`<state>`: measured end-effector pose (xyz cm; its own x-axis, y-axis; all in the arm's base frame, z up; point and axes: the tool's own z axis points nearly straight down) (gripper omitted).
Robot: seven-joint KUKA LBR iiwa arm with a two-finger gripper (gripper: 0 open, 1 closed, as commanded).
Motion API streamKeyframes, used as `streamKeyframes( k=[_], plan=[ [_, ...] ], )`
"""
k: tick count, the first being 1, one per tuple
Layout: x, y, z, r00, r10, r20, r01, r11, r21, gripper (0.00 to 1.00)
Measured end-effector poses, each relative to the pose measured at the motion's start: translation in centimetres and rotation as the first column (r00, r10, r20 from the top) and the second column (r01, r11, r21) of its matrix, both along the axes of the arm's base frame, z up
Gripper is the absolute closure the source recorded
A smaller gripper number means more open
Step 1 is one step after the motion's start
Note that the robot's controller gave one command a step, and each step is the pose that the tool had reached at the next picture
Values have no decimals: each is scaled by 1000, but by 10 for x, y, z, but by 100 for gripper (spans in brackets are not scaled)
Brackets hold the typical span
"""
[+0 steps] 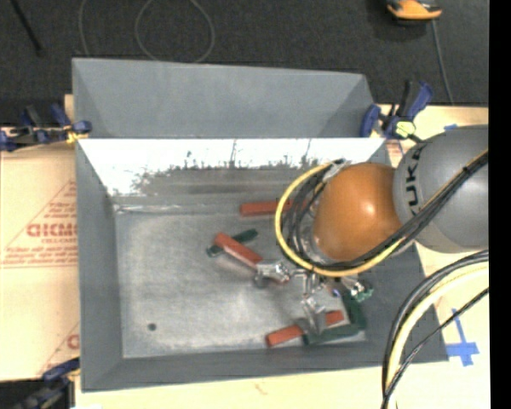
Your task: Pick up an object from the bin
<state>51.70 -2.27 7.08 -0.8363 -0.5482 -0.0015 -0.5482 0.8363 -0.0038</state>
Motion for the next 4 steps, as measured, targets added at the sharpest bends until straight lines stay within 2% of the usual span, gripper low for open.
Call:
streamKeyframes(
  k=[1, 2, 3, 4],
  plan=[
    [46, -27, 63, 994, -111, 9, 111, 994, 1, 0],
    [72, 47, 2, 998, -60, 3, 60, 998, 8, 0],
    [73, 44, 5, 998, -67, 6, 67, 998, 7, 100],
    [68, 57, 159, 997, -75, 10, 75, 997, 3, 100]
  ],
)
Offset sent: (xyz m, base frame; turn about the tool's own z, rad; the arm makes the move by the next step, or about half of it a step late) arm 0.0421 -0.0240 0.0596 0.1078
